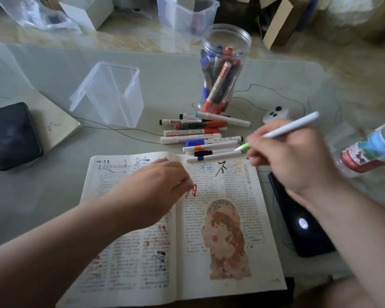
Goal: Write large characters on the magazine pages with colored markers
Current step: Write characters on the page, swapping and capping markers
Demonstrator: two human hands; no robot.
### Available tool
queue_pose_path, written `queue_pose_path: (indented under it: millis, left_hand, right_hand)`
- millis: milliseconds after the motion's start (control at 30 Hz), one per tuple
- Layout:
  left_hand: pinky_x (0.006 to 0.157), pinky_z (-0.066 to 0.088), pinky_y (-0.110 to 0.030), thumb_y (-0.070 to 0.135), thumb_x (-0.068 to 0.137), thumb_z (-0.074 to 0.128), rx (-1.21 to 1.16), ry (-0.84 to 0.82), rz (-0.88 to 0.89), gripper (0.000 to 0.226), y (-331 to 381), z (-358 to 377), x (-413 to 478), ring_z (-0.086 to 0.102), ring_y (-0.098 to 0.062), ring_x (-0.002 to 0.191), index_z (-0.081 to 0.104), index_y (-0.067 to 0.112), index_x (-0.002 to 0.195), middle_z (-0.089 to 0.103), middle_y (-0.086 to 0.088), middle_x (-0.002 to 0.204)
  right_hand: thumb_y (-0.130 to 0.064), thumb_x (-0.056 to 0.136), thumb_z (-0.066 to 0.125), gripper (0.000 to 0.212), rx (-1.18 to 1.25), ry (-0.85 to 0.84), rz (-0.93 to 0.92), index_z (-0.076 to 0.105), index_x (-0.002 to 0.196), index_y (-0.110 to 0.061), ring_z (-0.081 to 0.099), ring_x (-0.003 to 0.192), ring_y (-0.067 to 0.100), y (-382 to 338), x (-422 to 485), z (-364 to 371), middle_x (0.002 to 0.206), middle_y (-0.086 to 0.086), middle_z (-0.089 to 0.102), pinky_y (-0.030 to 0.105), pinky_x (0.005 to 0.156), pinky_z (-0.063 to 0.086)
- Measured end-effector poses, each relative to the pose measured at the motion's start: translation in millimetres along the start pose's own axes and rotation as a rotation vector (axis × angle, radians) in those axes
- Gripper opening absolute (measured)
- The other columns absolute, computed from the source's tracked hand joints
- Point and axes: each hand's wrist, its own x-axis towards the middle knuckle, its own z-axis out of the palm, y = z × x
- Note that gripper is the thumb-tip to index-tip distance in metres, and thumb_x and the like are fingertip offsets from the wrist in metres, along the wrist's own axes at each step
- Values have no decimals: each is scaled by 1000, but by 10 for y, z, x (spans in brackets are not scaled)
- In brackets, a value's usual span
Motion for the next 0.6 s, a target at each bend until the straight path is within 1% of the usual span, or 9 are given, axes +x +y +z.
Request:
queue_pose_path:
  millis: [67, 100, 200, 300, 333, 400, 433, 500, 600]
  left_hand:
    - [98, 43, -31, 56, 97, 34, 63, -80, 11, 42, -16, -13, -31, 49, -6, 110, 67, 31, 93, 62, 20, 115]
    - [103, 40, -32, 57, 96, 35, 78, -133, -14, 38, -91, 10, 4, 46, -4, 118, 66, 35, 94, 58, 24, 125]
    - [112, 33, -36, 56, 98, 39, 131, -255, -50, 26, -107, 45, 39, 34, 3, 128, 61, 44, 90, 44, 34, 142]
    - [112, 32, -35, 55, 99, 42, 115, -262, -47, 26, -77, 44, 50, 33, 4, 130, 61, 42, 87, 41, 36, 145]
    - [112, 32, -35, 55, 99, 42, 118, -253, -50, 29, -94, 35, 54, 33, 4, 130, 64, 39, 91, 41, 37, 144]
    - [111, 34, -34, 54, 99, 43, 114, -239, -51, 31, -119, 34, 62, 35, 4, 128, 69, 37, 98, 43, 37, 143]
    - [110, 34, -33, 53, 99, 44, 100, -235, -55, 30, -125, 36, 61, 35, 5, 127, 70, 37, 98, 44, 38, 143]
    - [108, 33, -30, 52, 99, 44, 95, -242, -56, 28, -117, 33, 56, 35, 5, 126, 67, 37, 92, 43, 38, 142]
    - [105, 31, -27, 53, 100, 45, 102, -259, -65, 22, -89, 22, 49, 33, 5, 128, 58, 44, 85, 41, 39, 144]
  right_hand:
    - [-12, 79, 74, 8, -135, -108, 4, 72, 71, -14, 66, 62, 27, 90, -73, 154, 63, 7, 70, 45, 64, 57]
    - [-12, 79, 74, 10, -202, -146, 22, 73, 71, -16, 67, 66, 26, 197, -39, 238, 65, 6, 70, 46, 65, 57]
    - [-10, 82, 75, 14, -237, -193, 71, 74, 71, -19, 69, 70, 25, 380, -98, 306, 67, 5, 72, 46, 68, 57]
    - [-15, 82, 78, 11, -288, -208, 53, 74, 74, -21, 69, 70, 18, 478, -187, 298, 70, -2, 72, 44, 67, 57]
    - [-16, 82, 79, 11, -309, -210, 41, 73, 74, -21, 68, 69, 16, 509, -192, 319, 70, -4, 72, 42, 65, 57]
    - [-18, 81, 80, 13, -328, -205, 36, 71, 72, -21, 66, 65, 13, 571, -190, 349, 69, -5, 70, 36, 59, 53]
    - [-17, 81, 80, 14, -330, -201, 35, 70, 71, -21, 63, 62, 10, 586, -189, 355, 67, -6, 70, 30, 57, 50]
    - [-15, 81, 80, 16, -328, -198, 42, 70, 69, -21, 59, 58, 7, 614, -185, 353, 65, -8, 68, 21, 54, 43]
    - [-14, 81, 79, 16, -330, -213, 46, 70, 69, -21, 60, 59, 7, 631, -175, 355, 65, -8, 68, 19, 55, 42]
